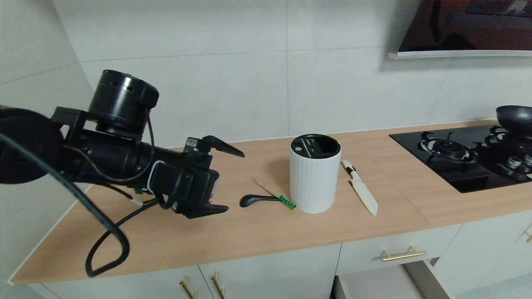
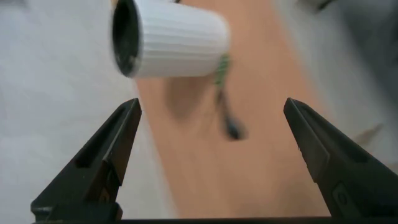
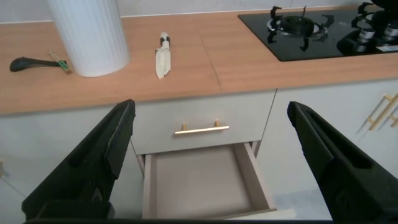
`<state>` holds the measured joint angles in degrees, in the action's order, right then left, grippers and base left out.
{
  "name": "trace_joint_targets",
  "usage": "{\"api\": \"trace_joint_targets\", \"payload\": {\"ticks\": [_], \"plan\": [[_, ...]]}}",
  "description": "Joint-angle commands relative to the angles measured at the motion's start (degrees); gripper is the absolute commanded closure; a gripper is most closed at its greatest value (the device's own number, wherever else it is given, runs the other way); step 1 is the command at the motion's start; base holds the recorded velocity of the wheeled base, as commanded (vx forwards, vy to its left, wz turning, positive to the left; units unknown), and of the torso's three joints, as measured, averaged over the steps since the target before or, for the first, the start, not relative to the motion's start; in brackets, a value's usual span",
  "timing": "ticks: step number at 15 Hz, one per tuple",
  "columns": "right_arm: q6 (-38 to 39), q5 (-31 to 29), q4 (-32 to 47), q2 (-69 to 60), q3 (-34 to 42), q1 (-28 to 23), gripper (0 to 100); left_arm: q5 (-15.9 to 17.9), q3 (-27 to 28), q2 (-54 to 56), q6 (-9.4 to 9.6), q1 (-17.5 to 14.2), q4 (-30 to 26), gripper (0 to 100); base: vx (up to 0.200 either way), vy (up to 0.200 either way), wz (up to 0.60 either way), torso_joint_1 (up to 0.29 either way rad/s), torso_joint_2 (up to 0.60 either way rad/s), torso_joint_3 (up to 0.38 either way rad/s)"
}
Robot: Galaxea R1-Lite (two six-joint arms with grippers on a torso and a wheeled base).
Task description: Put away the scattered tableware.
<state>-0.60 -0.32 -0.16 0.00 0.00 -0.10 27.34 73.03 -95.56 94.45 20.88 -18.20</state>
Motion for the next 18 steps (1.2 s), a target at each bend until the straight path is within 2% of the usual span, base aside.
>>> {"api": "trace_joint_targets", "payload": {"ticks": [1,2,5,9,10,12,13,15,18], "plan": [[0.07,-0.03,-0.02,0.09,0.0,0.01,0,-0.89,8.7,-8.68,4.42,-0.49,-4.39,0,0.0,0.0,0.0,0.261,0.0,0.242],[0.07,-0.03,-0.02,0.09,0.0,0.01,0,-1.24,11.69,-10.7,6.09,-0.4,-5.62,0,0.0,0.0,0.0,0.286,-0.01,0.256],[0.16,-0.12,-0.02,0.09,0.0,0.01,0,-1.94,12.48,-12.72,7.68,0.56,-8.61,0,0.0,0.0,0.0,0.308,-0.04,0.258],[-0.02,0.14,-0.02,0.09,0.0,0.01,0,-1.5,12.66,-15.88,7.15,2.06,-11.86,0,0.0,0.0,0.0,0.098,-0.01,0.081],[-0.11,0.4,-0.02,0.09,0.0,0.01,0,-1.33,12.57,-16.23,6.36,3.02,-14.14,0,0.0,0.0,0.0,0.0,0.0,0.0],[0.16,0.4,-0.02,0.09,0.0,0.01,0,-1.06,12.66,-16.76,2.84,4.78,-18.89,0,0.0,0.0,0.0,0.0,0.0,0.0],[0.16,0.32,-0.02,0.09,0.0,0.01,0,-0.19,12.66,-17.11,0.21,6.01,-21.44,0,0.0,0.0,0.0,0.0,0.0,0.0],[0.16,0.4,-0.02,0.09,0.0,0.01,0,2.19,12.92,-19.4,-4.01,7.51,-21.88,0,0.0,0.0,0.0,0.0,0.0,0.0],[0.16,0.4,-0.02,0.09,0.0,0.01,0,2.8,16.35,-24.5,-5.33,9.62,-20.56,0,0.0,0.0,0.0,0.0,0.0,0.0]]}}
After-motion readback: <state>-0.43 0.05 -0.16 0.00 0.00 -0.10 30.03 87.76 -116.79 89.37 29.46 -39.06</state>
